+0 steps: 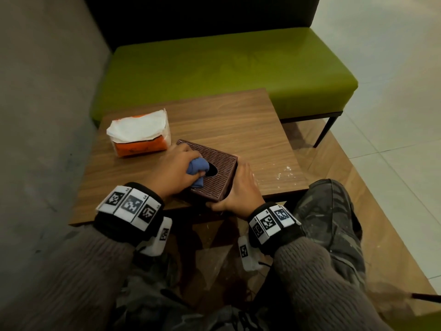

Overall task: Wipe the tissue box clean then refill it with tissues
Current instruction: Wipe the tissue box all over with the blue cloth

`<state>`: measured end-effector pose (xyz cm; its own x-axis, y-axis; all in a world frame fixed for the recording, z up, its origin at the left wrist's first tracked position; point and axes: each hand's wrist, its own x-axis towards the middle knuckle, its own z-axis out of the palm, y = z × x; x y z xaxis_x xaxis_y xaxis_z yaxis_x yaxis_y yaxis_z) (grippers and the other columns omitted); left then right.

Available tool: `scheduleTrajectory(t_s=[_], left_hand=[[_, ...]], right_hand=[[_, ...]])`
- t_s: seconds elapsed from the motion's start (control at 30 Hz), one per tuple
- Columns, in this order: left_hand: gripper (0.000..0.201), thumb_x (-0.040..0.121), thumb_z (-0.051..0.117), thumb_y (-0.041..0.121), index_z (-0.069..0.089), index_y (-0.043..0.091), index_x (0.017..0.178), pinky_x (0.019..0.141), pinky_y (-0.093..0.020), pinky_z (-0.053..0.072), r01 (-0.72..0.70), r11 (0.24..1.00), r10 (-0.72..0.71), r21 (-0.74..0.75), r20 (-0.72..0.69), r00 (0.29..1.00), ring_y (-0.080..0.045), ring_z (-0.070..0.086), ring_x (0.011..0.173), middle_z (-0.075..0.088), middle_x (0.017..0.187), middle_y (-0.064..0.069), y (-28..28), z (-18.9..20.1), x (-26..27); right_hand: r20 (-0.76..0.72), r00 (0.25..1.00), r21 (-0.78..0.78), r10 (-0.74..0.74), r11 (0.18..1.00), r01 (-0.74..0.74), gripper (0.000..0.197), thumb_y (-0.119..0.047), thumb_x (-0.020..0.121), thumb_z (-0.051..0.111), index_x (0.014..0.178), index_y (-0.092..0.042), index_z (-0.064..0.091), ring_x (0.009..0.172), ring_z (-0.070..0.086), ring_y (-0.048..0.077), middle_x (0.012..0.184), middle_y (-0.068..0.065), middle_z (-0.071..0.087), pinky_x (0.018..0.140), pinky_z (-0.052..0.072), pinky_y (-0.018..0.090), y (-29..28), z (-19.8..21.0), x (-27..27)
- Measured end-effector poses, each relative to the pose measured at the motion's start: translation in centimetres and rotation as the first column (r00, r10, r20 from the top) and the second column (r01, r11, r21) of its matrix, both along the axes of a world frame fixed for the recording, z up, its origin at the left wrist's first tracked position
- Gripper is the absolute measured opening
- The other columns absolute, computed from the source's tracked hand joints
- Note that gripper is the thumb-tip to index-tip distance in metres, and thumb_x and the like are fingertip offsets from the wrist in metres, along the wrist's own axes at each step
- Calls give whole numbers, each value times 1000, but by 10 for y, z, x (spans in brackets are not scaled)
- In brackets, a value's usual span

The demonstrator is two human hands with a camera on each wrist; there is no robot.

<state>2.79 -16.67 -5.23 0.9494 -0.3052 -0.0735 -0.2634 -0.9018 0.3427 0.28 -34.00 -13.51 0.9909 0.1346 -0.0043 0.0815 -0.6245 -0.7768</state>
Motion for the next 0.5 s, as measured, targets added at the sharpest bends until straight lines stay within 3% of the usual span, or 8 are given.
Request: scheduleTrajectory(t_s=[0.17,0.33,0.5], left_hand=[[28,81,68,26,62,6,99,82,-29,31,-49,997,53,-66,57,997,-29,50,98,59,100,-13,-17,-14,-4],[31,76,75,27,65,12,102,78,-24,32,133,990,-133,-37,-12,991,-24,55,97,63,103,-6,15,6,-4],[29,73,78,17,69,16,101,74,-10,34,168,985,-171,-43,-86,982,-10,53,89,62,95,9,44,21,5]], right_hand=[[-9,1000,-44,7,999,-7,128,-55,37,82,141,-10,22,128,34,18,132,1,34,110,28,54,0,2,1],[-58,994,-63,90,994,-94,123,-46,44,89,141,-14,21,131,32,16,134,-2,34,114,15,59,-2,8,5],[-141,970,-6,198,980,-201,128,-55,36,85,141,-21,21,132,35,18,137,-4,35,110,26,58,-8,11,19]])
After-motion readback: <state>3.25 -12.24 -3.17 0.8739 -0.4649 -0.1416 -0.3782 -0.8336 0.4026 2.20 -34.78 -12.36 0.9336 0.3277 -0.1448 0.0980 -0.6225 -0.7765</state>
